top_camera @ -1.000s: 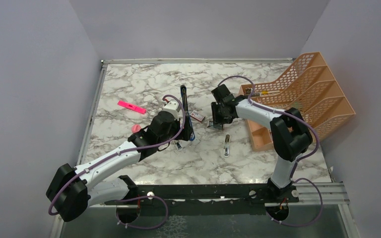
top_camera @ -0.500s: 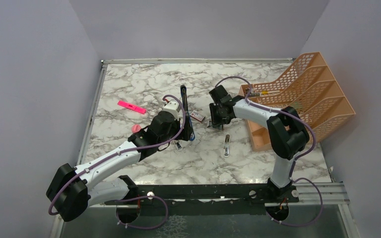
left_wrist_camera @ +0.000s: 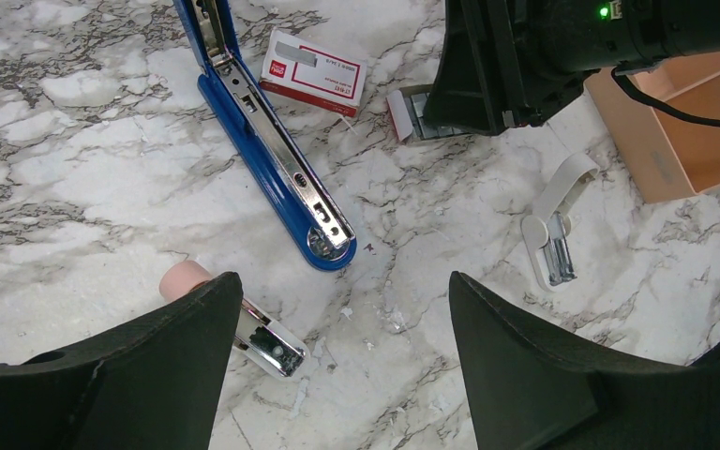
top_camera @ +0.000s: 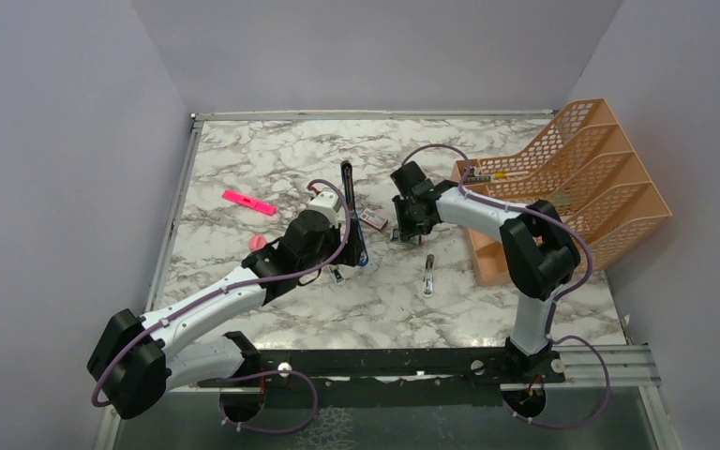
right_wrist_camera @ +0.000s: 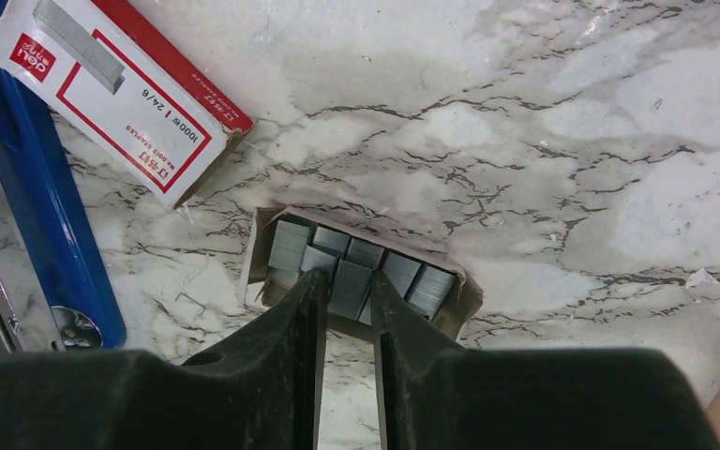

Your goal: Load the staples into the stapler

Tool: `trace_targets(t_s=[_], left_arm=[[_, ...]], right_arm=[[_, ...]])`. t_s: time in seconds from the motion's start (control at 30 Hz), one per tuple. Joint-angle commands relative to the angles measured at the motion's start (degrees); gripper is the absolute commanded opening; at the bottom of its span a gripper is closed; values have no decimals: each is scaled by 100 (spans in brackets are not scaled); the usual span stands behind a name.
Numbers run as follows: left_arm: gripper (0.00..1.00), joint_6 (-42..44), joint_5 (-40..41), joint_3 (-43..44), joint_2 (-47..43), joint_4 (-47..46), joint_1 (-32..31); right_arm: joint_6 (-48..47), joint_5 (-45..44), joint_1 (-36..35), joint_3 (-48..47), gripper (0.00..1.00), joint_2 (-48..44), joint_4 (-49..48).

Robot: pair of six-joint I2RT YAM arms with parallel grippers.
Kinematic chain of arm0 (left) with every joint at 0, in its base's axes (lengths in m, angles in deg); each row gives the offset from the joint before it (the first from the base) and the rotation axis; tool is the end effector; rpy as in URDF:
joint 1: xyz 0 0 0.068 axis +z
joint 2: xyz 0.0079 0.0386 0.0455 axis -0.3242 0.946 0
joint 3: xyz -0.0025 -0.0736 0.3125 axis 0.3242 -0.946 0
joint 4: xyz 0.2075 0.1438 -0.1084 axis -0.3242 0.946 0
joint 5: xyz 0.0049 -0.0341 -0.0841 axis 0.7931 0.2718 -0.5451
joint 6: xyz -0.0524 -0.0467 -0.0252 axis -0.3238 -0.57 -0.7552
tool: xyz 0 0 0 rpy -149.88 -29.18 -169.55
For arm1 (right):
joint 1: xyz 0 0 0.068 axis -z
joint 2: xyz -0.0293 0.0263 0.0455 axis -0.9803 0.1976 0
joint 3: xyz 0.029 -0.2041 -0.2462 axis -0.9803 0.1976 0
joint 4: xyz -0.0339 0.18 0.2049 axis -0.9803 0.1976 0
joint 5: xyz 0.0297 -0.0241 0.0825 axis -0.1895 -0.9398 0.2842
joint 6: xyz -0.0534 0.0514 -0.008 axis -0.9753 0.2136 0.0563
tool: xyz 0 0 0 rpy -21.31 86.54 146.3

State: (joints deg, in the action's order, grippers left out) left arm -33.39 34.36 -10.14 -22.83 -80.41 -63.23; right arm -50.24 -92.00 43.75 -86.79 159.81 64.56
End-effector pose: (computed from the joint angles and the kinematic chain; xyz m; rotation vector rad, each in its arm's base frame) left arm 0.1877 -0.1701 0.2711 0.2632 2.1230 -0.5719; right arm 0.3501 0.2368 0.1865 -0.2737 2.6805 0.1838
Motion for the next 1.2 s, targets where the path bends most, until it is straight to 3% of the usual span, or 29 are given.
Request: trace_targets(t_s=[0.0,0.8,1.17], left_arm=[[82,67,157,106,-28,-40,11],[82,54,148,96,-8,-53,11],[82,32,166,87,-8,-93,11]], right_arm=[[-27,-216,-69,-160,27,122,114],[203,-89,-83,-46,24,-495,262],[479,492,-512,751,26,-1237,268]])
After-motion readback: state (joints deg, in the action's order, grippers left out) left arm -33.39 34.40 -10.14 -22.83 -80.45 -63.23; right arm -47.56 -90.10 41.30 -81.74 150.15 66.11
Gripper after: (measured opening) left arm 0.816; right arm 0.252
